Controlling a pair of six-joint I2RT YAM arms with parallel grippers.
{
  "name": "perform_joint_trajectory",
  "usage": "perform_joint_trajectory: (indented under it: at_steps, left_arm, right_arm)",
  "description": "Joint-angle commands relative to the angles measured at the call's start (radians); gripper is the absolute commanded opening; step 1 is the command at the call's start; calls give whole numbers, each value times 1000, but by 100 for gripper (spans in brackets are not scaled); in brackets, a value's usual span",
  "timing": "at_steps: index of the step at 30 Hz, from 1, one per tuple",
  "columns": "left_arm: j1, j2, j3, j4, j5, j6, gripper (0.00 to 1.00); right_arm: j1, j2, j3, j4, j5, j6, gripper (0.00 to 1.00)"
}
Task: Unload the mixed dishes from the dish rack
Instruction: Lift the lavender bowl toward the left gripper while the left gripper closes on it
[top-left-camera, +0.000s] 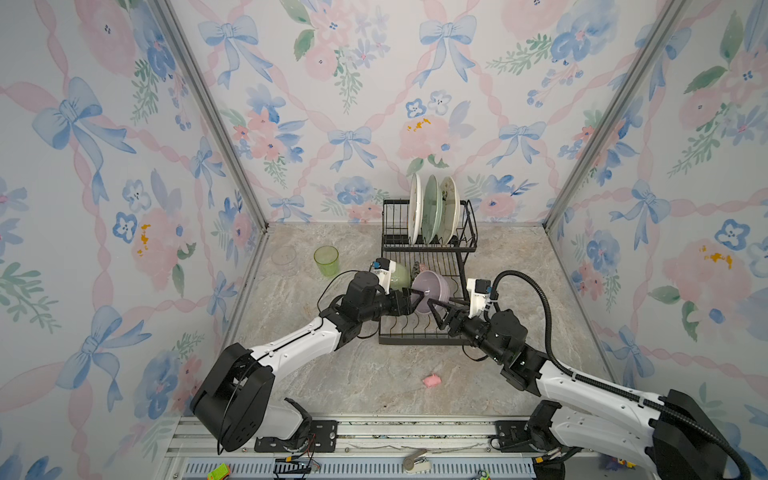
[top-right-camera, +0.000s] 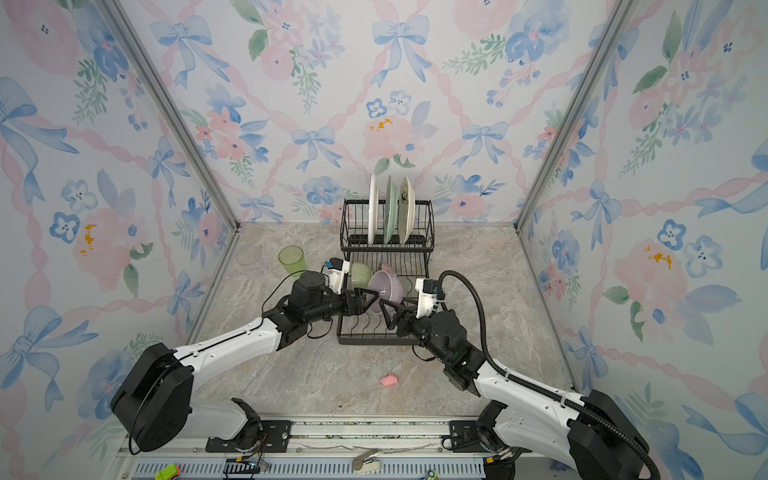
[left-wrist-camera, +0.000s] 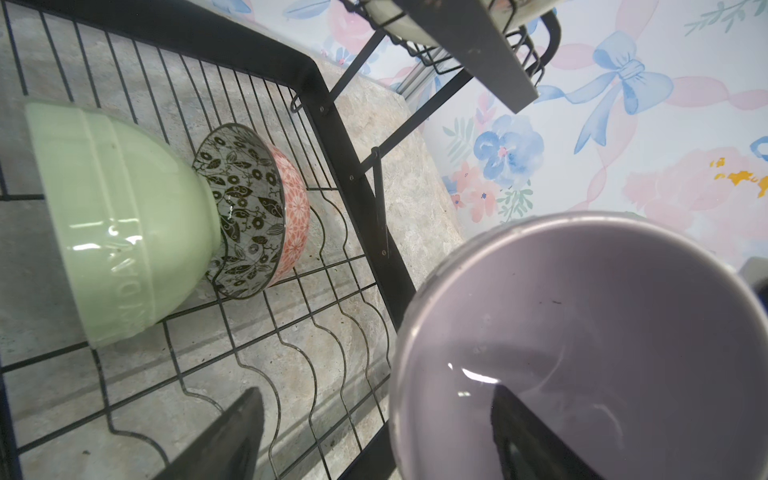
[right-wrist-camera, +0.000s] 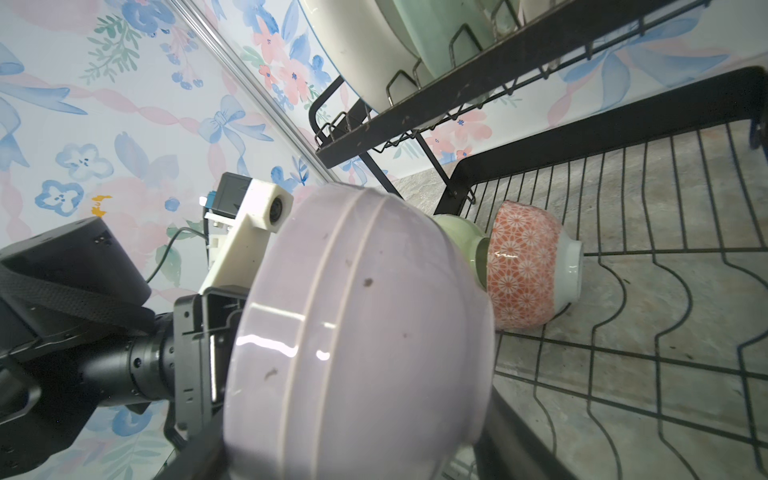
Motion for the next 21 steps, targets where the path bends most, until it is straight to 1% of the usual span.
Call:
perform_joint_trajectory:
  at_steps: [1,5,6,8,10,16,19,20,21]
  left_arm:
    - [-4,16,20,28,19,4,75]
    - [-5,33,27,35,29,-5,64]
    - [-5,36,29,34,33,-7,60]
    - [-4,41,30,36,37,-12,54]
    - [-5,42,31,37,38,-13,52]
    - [-4,34,27,38,37,-12,42]
    - [-4,31,27,38,38,-9,40]
    - [-5,31,28,38,37,-9,37]
    - [-4,33,29,37,38,-9,32]
  right_arm:
    - [19,-37,4,125,-5,14,51]
    - [29,-42,4,124,0,14,51]
    - [31,-41,5,122,1,12,51]
    - [36,-39,4,122,4,8,51]
    - [43,-35,5,116,4,1,51]
    - [59,-20,16,104,4,-17,51]
    - [63,-16,17,98,13,-27,51]
    - [64,-16,17,98,16,-29,51]
    - [67,-14,18,97,17,-32,51]
